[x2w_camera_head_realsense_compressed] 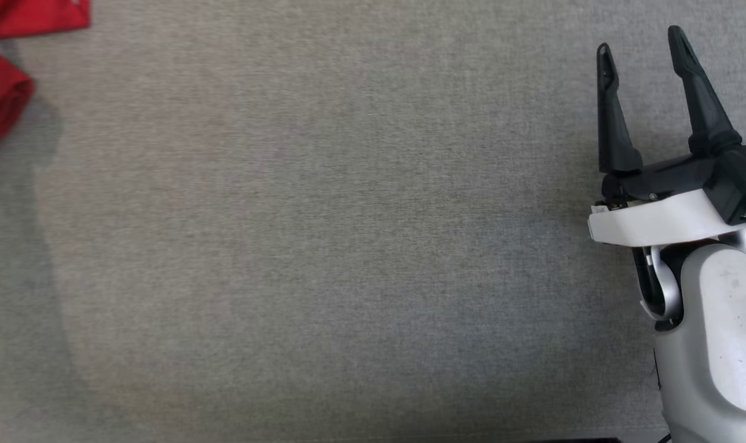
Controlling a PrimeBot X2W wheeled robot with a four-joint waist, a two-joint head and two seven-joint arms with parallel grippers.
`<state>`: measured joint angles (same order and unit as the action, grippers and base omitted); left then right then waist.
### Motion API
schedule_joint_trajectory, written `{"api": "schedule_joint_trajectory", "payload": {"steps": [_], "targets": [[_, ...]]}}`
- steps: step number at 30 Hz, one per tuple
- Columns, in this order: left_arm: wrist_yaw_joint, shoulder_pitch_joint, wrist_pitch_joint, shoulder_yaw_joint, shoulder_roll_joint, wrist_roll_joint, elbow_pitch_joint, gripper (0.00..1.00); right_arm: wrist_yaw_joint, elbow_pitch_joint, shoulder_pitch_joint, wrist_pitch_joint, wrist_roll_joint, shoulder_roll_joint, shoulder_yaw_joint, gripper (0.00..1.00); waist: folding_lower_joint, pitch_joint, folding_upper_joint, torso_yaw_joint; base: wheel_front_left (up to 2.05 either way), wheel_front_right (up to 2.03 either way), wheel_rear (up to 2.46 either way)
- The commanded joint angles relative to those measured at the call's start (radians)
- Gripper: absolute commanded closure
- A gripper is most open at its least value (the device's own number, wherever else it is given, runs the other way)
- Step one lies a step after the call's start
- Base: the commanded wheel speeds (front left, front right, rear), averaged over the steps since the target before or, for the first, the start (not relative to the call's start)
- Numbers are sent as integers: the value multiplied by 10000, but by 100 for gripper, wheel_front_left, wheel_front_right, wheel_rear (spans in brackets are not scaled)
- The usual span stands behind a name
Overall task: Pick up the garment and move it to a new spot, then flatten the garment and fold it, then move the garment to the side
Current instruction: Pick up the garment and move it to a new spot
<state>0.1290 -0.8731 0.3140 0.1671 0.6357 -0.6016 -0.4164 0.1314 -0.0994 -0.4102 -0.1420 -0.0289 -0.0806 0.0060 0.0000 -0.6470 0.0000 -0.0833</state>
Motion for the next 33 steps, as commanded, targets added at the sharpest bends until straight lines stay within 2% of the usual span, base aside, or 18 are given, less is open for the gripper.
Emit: {"api": "schedule_joint_trajectory", "payload": {"steps": [1,10,11,13,14,25,33], "targets": [[12,-237,-98,126,102,-156,-127,0,-15,-124,94,31,-64,-6,-21,0,0,-1016,0,860,0,0,0],[14,-632,-434,1202,223,-824,-1173,0,-15,-340,45,142,-74,42,74,0,0,-1126,0,852,0,0,0],[14,-666,-462,1289,225,-867,-1271,33,-15,-338,33,142,-70,39,76,0,0,-1117,0,853,0,0,0],[14,-722,-586,1452,222,-983,-1431,90,-15,-318,33,123,-65,30,46,0,0,-1067,0,847,0,0,0],[14,-759,-684,1542,257,-1037,-1474,100,-15,-286,47,104,-72,33,32,0,0,-1017,0,840,0,0,0],[15,-1119,-1708,2183,842,-927,-1411,100,-15,442,79,-328,158,166,137,0,0,250,0,909,0,0,0],[15,-1087,-1937,3056,1192,-793,-372,100,-15,1501,445,-754,485,267,89,0,0,2039,0,1336,0,0,0]]}}
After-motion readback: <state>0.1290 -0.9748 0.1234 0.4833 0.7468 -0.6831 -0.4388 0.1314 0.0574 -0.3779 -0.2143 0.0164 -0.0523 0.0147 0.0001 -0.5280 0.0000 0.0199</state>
